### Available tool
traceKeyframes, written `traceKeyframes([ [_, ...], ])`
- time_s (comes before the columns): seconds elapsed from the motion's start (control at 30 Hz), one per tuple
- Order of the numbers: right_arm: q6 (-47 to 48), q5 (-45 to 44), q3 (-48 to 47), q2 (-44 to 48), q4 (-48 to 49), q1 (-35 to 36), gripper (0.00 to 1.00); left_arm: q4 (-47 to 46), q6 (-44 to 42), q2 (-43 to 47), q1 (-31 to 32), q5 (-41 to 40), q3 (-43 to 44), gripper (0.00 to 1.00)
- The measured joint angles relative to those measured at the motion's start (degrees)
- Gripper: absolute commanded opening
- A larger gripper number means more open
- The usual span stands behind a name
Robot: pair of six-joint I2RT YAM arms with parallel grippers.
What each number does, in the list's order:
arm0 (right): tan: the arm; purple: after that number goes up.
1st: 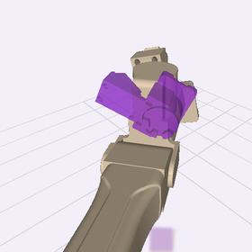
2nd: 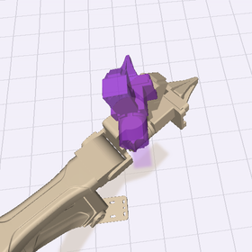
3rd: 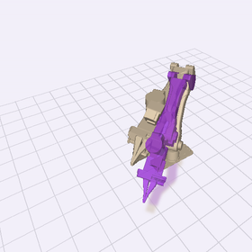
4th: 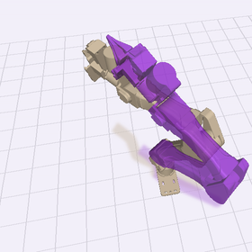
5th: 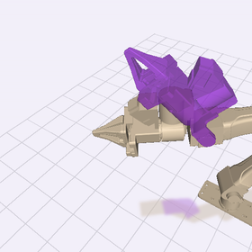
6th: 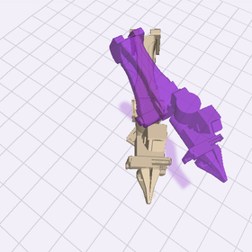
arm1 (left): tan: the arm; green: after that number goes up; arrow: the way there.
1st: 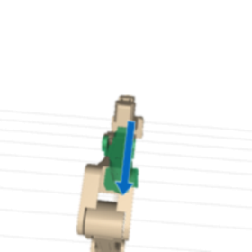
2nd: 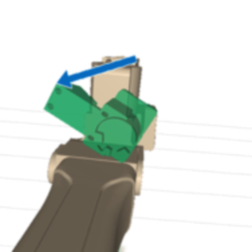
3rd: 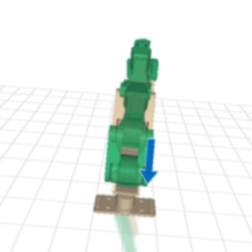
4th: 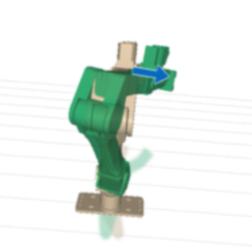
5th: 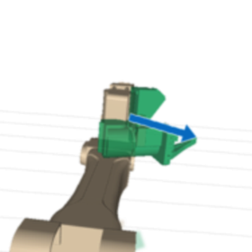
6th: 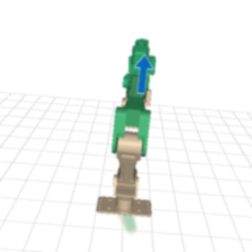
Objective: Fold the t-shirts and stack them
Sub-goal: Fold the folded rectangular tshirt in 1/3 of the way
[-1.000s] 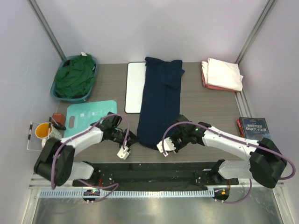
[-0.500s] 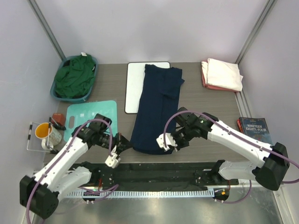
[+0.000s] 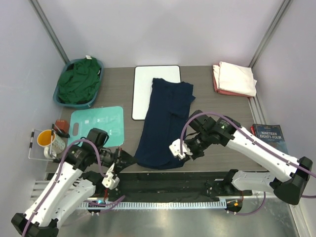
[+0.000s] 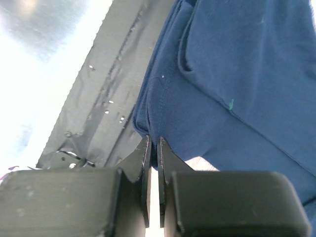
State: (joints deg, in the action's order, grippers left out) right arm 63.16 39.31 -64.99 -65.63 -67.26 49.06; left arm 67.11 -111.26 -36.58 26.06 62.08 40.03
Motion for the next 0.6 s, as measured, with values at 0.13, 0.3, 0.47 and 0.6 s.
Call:
traceKeyframes([
  [0.13, -0.15, -2.01, 1.25, -0.24, 2.62, 0.0, 0.01, -10.29, 4.11, -5.75, 0.09, 0.09, -0.33, 0.0],
  [0.3, -0.17, -5.29, 1.27, -1.42, 6.67, 0.0, 0.01, -16.63, 3.69, -18.34, 0.07, -0.55, 3.41, 0.0],
  [0.47, -0.17, -10.51, 2.84, -1.49, 10.8, -0.07, 0.01, -21.31, 2.54, -23.61, 0.07, -1.46, 6.01, 0.0],
  [0.6, 0.02, -15.76, 5.55, -1.49, 14.58, -0.57, 0.01, -25.77, 2.89, -26.73, 0.07, -2.19, 6.05, 0.0],
])
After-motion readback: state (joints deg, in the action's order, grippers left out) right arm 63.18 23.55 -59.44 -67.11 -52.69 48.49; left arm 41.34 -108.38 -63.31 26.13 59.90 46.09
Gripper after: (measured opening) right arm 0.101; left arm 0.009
